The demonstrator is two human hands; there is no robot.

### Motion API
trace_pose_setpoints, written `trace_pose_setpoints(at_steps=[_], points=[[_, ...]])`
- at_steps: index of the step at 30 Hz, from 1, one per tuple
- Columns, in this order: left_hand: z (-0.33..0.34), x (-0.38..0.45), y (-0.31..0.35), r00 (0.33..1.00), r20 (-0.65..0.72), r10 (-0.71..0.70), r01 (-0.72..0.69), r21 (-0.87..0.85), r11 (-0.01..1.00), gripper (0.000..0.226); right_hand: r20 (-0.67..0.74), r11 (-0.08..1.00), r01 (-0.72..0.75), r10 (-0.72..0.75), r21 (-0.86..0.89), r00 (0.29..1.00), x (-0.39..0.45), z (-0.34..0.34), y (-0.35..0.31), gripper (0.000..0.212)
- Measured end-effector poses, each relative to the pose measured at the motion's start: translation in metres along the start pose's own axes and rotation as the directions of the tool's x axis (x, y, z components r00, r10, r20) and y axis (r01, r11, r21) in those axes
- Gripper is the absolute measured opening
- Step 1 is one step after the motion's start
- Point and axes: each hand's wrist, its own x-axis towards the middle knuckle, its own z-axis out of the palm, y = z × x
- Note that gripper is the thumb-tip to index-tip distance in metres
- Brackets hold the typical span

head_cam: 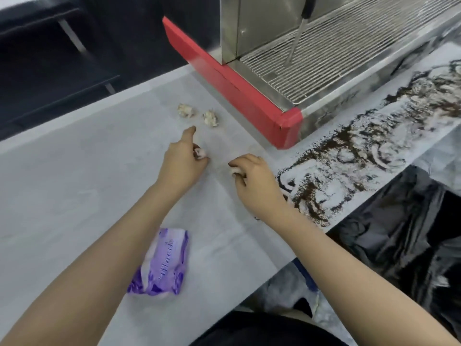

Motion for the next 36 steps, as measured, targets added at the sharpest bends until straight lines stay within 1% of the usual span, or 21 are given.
trace_pose_setpoints(at_steps=[2, 4, 8, 10, 14, 17, 21, 24, 25, 26, 28, 30, 31, 32, 33, 34, 36], points=[[0.003, -0.021, 0.017, 1.000, 0.009, -0.004, 0.005, -0.073, 0.997, 0.073, -0.058, 0.997, -0.011, 0.016, 0.078, 0.998, -0.020, -0.018, 0.004, 0.027], [0.013, -0.041, 0.041, 0.997, 0.065, 0.032, -0.024, -0.120, 0.992, 0.070, -0.095, 0.991, -0.040, 0.052, 0.131, 0.994, -0.044, -0.042, 0.014, 0.027], [0.052, -0.077, 0.098, 0.964, 0.205, 0.171, -0.135, -0.176, 0.975, 0.063, -0.122, 0.970, -0.190, 0.209, 0.148, 0.970, -0.098, -0.098, 0.047, 0.028], [0.081, -0.092, 0.131, 0.936, 0.263, 0.234, -0.184, -0.203, 0.962, 0.063, -0.134, 0.948, -0.287, 0.305, 0.141, 0.943, -0.129, -0.125, 0.072, 0.028], [0.155, -0.120, 0.194, 0.855, 0.400, 0.331, -0.238, -0.264, 0.935, 0.063, -0.247, 0.887, -0.445, 0.463, 0.128, 0.851, -0.199, -0.172, 0.127, 0.024], [0.218, -0.143, 0.240, 0.763, 0.499, 0.412, -0.278, -0.322, 0.905, 0.065, -0.316, 0.836, -0.542, 0.539, 0.090, 0.780, -0.251, -0.205, 0.168, 0.018], [0.294, -0.176, 0.291, 0.647, 0.554, 0.524, -0.362, -0.381, 0.851, 0.062, -0.390, 0.733, -0.678, 0.640, 0.052, 0.662, -0.310, -0.243, 0.215, 0.018], [0.348, -0.197, 0.317, 0.567, 0.612, 0.552, -0.400, -0.382, 0.833, 0.062, -0.428, 0.645, -0.761, 0.707, 0.065, 0.563, -0.342, -0.256, 0.250, 0.021], [0.366, -0.203, 0.323, 0.543, 0.633, 0.552, -0.413, -0.371, 0.832, 0.064, -0.418, 0.617, -0.784, 0.731, 0.065, 0.540, -0.350, -0.258, 0.263, 0.023], [0.382, -0.206, 0.327, 0.518, 0.663, 0.541, -0.420, -0.354, 0.836, 0.067, -0.379, 0.585, -0.809, 0.763, 0.059, 0.524, -0.357, -0.258, 0.276, 0.027], [0.409, -0.211, 0.331, 0.448, 0.749, 0.489, -0.435, -0.295, 0.850, 0.082, -0.209, 0.523, -0.852, 0.836, 0.023, 0.507, -0.367, -0.257, 0.294, 0.045], [0.424, -0.212, 0.330, 0.374, 0.821, 0.431, -0.460, -0.239, 0.855, 0.094, -0.026, 0.481, -0.876, 0.876, -0.030, 0.482, -0.372, -0.258, 0.303, 0.061], [0.428, -0.211, 0.329, 0.362, 0.831, 0.423, -0.464, -0.233, 0.855, 0.096, 0.007, 0.480, -0.876, 0.877, -0.044, 0.480, -0.372, -0.259, 0.305, 0.061], [0.427, -0.210, 0.327, 0.366, 0.827, 0.426, -0.456, -0.239, 0.857, 0.094, 0.001, 0.487, -0.872, 0.873, -0.045, 0.487, -0.370, -0.260, 0.305, 0.058], [0.423, -0.207, 0.326, 0.383, 0.814, 0.436, -0.446, -0.251, 0.859, 0.091, -0.034, 0.510, -0.859, 0.859, -0.036, 0.511, -0.367, -0.262, 0.304, 0.053], [0.415, -0.204, 0.324, 0.411, 0.791, 0.454, -0.435, -0.267, 0.860, 0.087, -0.081, 0.543, -0.840, 0.836, -0.020, 0.542, -0.362, -0.264, 0.300, 0.048], [0.390, -0.195, 0.317, 0.489, 0.725, 0.486, -0.396, -0.312, 0.864, 0.073, -0.153, 0.618, -0.785, 0.780, 0.036, 0.607, -0.344, -0.267, 0.286, 0.037]])
